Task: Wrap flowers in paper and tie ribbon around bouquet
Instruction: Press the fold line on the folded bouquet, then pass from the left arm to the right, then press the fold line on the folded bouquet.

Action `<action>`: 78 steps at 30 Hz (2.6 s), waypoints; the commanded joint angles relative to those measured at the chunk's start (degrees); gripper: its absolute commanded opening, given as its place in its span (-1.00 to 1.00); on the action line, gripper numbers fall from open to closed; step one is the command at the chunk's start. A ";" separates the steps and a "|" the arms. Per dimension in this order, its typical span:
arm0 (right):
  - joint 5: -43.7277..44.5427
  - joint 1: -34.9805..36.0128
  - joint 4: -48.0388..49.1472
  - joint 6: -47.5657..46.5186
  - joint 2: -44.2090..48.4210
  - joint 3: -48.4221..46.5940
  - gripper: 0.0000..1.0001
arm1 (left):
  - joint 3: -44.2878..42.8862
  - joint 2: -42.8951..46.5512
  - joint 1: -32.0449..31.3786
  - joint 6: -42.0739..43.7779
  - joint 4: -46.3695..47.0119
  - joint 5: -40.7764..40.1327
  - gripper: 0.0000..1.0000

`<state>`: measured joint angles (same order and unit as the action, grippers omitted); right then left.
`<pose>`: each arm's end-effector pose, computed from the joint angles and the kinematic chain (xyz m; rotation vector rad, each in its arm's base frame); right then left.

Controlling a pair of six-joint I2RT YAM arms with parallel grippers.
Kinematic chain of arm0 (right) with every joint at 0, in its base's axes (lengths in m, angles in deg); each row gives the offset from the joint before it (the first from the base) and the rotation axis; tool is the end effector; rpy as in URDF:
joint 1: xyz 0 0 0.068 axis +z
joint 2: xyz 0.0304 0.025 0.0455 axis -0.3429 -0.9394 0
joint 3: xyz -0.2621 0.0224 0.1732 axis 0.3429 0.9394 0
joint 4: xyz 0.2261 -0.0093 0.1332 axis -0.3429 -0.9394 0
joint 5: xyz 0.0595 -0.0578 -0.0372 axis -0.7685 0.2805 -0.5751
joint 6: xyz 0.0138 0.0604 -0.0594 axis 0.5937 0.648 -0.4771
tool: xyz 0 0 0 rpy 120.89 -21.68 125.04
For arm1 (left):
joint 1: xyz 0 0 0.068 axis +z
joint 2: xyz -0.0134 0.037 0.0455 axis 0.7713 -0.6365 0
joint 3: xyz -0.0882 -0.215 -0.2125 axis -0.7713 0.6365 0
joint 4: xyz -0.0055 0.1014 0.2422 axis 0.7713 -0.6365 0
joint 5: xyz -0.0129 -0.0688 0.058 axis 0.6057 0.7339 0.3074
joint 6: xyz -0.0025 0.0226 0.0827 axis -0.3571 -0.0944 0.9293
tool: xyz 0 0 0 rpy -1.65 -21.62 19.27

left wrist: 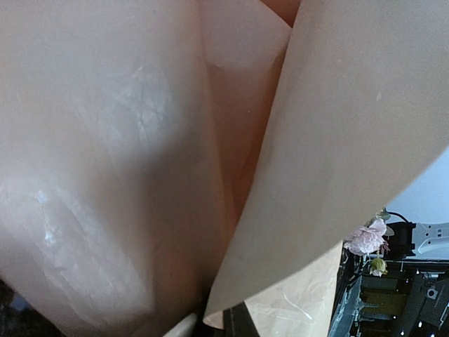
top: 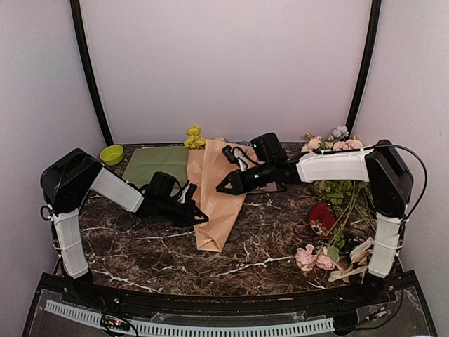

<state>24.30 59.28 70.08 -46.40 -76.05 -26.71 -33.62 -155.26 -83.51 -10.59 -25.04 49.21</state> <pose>0.3509 0.3353 0.2466 -0.7146 2.1947 1.1269 0.3145 -0.2585 0.1244 0.2375 2.4645 -1.3511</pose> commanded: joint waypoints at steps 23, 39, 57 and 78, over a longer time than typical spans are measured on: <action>5.82 11.45 -14.45 -14.03 -4.78 16.49 -0.66 | 3.11 0.72 0.08 -0.80 -4.98 -1.27 -1.00; 2.78 13.50 -9.57 -14.57 -3.38 2.88 -0.71 | 3.51 0.33 0.07 -1.26 -4.28 -1.16 -1.00; 3.69 17.64 -14.56 -18.15 -12.96 2.38 -0.84 | 1.46 2.19 0.18 1.09 -6.24 -1.55 -1.00; 4.44 17.38 -14.38 -18.31 -12.23 3.67 -0.85 | -24.68 -0.09 6.51 20.04 -13.15 -3.56 0.28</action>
<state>26.99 76.06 61.78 -64.65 -87.41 -25.94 -51.34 -153.36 -77.15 2.91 -33.85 47.64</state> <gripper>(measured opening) 0.078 0.638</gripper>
